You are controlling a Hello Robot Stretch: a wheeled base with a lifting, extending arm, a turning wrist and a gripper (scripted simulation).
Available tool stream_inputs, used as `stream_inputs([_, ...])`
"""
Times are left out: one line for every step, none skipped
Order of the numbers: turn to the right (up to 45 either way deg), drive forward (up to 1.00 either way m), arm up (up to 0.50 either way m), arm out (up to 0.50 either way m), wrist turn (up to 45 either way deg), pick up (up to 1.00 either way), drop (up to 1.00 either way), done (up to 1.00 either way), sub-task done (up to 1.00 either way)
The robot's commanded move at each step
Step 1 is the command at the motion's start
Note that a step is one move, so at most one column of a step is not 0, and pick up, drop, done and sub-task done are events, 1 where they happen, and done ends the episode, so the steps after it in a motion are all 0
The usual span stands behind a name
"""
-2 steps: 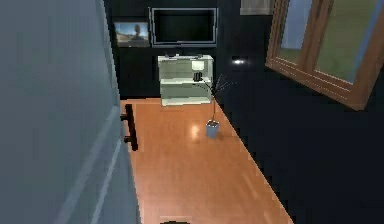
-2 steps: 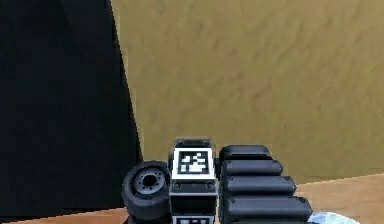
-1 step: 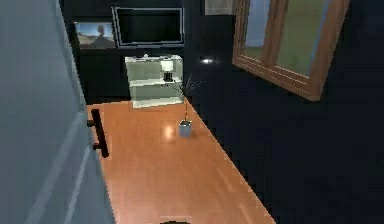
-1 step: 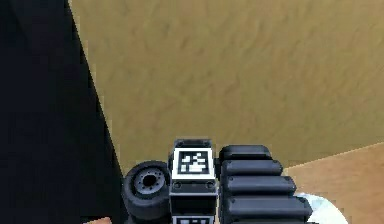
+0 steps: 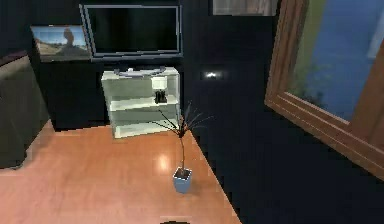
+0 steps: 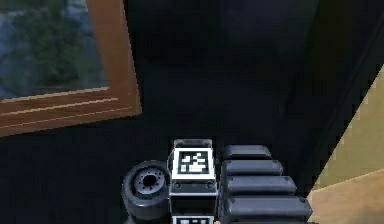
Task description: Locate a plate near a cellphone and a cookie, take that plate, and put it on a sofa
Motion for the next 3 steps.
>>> stream_inputs([-45.0, 0.0, 0.0, 0.0, 0.0, 0.0, 0.0, 0.0, 0.0])
stream_inputs([-6.0, 0.0, 0.0, 0.0, 0.0, 0.0, 0.0, 0.0, 0.0])
stream_inputs([0.0, 0.3, 0.0, 0.0, 0.0, 0.0, 0.0, 0.0, 0.0])
